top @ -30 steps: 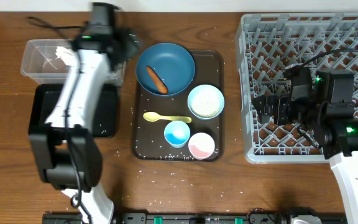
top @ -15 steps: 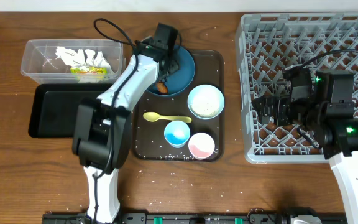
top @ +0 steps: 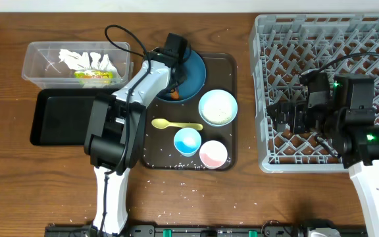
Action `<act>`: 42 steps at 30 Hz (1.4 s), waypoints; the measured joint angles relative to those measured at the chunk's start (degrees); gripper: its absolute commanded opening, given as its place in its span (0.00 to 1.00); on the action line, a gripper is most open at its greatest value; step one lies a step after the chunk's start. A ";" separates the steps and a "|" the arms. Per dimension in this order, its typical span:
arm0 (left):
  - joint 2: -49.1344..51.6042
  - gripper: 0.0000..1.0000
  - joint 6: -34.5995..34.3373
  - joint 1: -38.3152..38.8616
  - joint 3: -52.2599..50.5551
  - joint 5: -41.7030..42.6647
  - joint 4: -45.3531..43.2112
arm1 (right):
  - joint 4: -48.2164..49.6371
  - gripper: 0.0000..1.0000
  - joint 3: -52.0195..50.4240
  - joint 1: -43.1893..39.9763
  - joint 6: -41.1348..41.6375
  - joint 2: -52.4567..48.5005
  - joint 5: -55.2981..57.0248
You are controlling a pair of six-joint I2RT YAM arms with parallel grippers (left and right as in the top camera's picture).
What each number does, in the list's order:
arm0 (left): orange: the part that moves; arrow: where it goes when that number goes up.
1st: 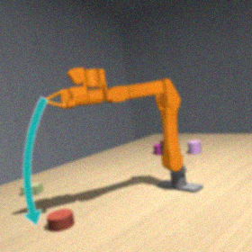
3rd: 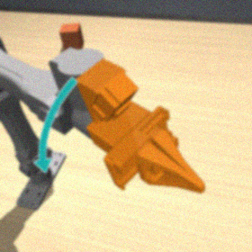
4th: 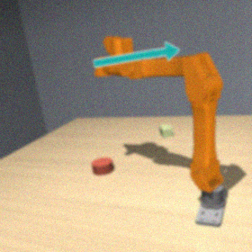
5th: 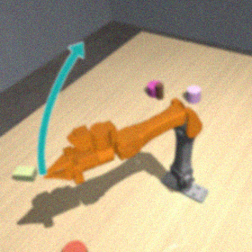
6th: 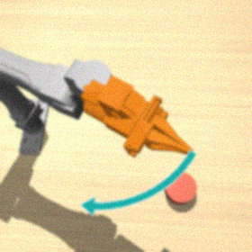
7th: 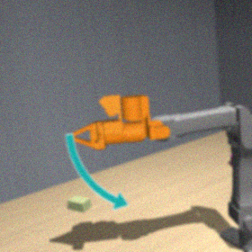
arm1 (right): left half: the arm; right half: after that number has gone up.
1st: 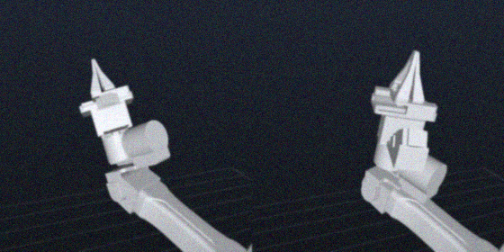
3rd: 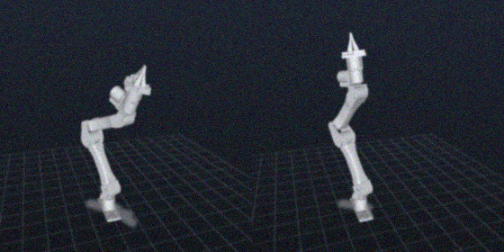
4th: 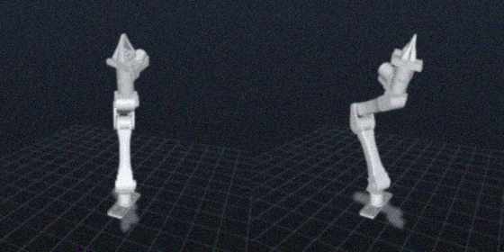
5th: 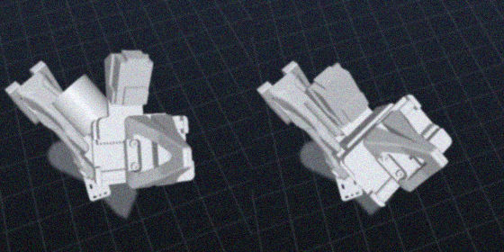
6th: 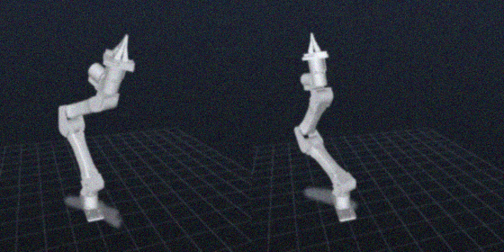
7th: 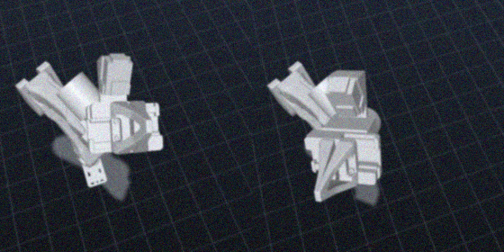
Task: Sort waste into correct bins and load items into the dishwasher rack
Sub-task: 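Grasp orange carrot from blue plate with left gripper, then place carrot onto black tray with left gripper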
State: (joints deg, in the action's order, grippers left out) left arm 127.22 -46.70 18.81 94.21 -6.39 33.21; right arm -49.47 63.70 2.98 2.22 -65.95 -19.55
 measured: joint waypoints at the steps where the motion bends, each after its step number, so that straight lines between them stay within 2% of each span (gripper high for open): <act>1: 0.00 0.10 -0.26 0.00 0.00 0.00 -0.09 | 0.00 0.99 0.00 0.00 0.00 0.00 0.02; 10: -0.94 0.10 2.08 -0.50 0.20 1.79 -0.17 | -0.02 0.99 0.00 0.00 0.00 0.00 0.00; 15: -9.42 0.10 4.61 -3.08 0.20 3.50 4.85 | 0.26 0.99 0.00 0.00 0.00 0.00 0.02; 21: -23.63 0.10 5.25 -12.22 1.88 3.41 17.51 | 0.48 0.99 0.00 0.00 0.00 0.00 0.00; 26: -26.25 0.10 5.40 -22.80 0.98 2.45 23.98 | 0.68 0.99 0.00 0.00 0.00 0.00 0.00; 30: -25.77 0.10 4.22 -29.40 -6.91 1.90 20.26 | 1.03 0.99 0.00 0.00 0.00 0.00 0.00; 35: -25.09 0.12 0.59 -34.47 -22.03 2.58 6.64 | 1.14 0.99 0.00 0.00 0.00 0.00 0.00; 39: -24.76 0.24 -1.70 -35.17 -31.82 3.23 -3.17 | 1.14 0.99 0.00 0.00 0.00 0.00 0.00; 42: -24.68 0.29 -2.99 -35.10 -35.95 3.45 -6.97 | 1.09 0.99 0.00 0.00 0.00 0.00 0.00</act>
State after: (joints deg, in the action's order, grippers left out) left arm 102.54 -49.69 -16.29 58.26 -2.94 26.24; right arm -48.38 63.70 2.98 2.22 -65.95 -19.55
